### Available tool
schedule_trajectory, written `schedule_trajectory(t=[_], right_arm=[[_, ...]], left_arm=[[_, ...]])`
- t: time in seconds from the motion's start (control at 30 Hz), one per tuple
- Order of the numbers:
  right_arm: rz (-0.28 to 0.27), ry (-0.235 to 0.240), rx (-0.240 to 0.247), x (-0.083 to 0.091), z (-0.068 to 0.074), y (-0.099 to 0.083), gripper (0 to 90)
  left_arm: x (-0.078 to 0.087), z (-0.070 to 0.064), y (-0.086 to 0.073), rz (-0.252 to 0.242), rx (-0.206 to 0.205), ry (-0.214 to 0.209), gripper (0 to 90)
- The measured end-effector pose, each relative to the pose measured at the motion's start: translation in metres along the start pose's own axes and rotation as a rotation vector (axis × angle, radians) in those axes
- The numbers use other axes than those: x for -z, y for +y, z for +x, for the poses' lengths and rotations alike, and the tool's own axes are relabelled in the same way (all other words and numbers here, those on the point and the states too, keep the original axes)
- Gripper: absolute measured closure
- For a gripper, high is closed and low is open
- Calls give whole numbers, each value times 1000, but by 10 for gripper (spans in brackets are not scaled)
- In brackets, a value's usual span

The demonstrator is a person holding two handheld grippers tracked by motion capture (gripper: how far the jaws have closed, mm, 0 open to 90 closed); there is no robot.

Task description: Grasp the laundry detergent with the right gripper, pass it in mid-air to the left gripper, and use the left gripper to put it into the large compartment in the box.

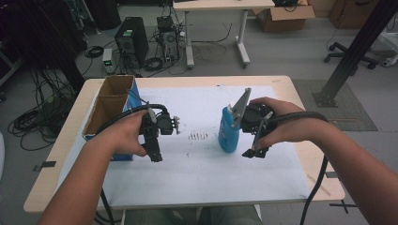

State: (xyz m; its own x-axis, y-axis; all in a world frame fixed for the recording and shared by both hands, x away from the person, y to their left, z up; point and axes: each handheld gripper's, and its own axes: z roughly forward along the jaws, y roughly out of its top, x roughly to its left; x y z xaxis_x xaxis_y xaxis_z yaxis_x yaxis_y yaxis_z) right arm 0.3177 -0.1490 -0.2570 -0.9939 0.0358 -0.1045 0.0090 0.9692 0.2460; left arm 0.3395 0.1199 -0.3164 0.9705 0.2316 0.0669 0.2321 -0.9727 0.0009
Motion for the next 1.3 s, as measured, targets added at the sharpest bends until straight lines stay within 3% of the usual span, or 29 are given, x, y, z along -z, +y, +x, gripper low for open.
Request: schedule_trajectory(t=[0.43,0.7,1.3], right_arm=[[-33,-34,-128,-14,8,-25,45],[-57,-53,-190,-24,9,-34,43],[-198,-124,-353,-53,13,-54,39]], left_arm=[[10,-11,0,-16,-24,4,2],[12,-17,-1,5,-40,13,2],[16,-30,-6,2,-56,13,2]])
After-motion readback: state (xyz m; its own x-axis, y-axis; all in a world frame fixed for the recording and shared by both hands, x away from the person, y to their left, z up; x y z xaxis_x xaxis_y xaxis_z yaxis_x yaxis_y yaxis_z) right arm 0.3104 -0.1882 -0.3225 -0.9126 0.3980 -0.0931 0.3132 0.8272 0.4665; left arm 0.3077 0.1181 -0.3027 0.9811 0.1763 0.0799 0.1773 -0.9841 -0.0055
